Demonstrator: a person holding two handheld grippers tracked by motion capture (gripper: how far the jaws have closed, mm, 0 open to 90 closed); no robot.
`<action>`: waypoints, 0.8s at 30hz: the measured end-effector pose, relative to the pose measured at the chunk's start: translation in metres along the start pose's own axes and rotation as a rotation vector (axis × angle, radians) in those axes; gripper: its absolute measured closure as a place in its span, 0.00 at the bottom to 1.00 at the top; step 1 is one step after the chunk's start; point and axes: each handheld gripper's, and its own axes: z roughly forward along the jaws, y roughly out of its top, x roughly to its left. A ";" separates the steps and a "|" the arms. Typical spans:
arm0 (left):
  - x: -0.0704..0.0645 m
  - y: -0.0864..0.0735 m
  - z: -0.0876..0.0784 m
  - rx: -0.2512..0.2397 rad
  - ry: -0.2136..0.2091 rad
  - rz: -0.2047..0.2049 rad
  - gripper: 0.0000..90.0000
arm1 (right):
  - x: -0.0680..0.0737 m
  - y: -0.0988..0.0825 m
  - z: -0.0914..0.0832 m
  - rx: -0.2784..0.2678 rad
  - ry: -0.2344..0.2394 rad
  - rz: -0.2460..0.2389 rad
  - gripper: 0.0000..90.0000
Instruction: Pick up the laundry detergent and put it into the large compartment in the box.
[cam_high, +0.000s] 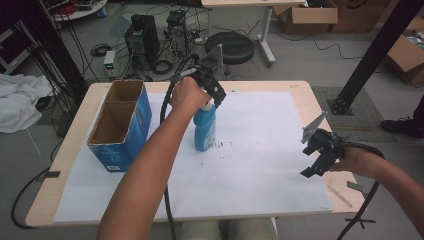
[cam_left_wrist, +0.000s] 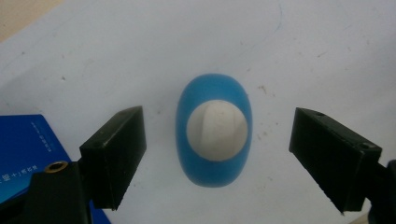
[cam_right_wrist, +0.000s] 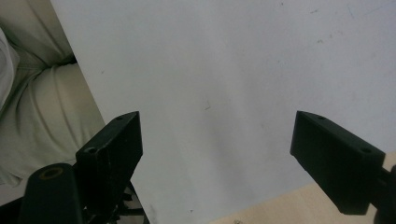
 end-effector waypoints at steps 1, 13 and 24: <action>0.002 0.000 0.004 -0.003 -0.020 -0.007 0.21 | 0.000 0.000 0.000 0.000 0.001 0.001 0.18; 0.003 0.000 0.024 0.017 -0.015 -0.030 0.22 | -0.001 -0.002 0.000 0.003 0.004 0.004 0.18; 0.001 -0.003 0.044 0.041 -0.019 -0.040 0.21 | -0.002 -0.001 0.003 0.006 0.013 -0.001 0.19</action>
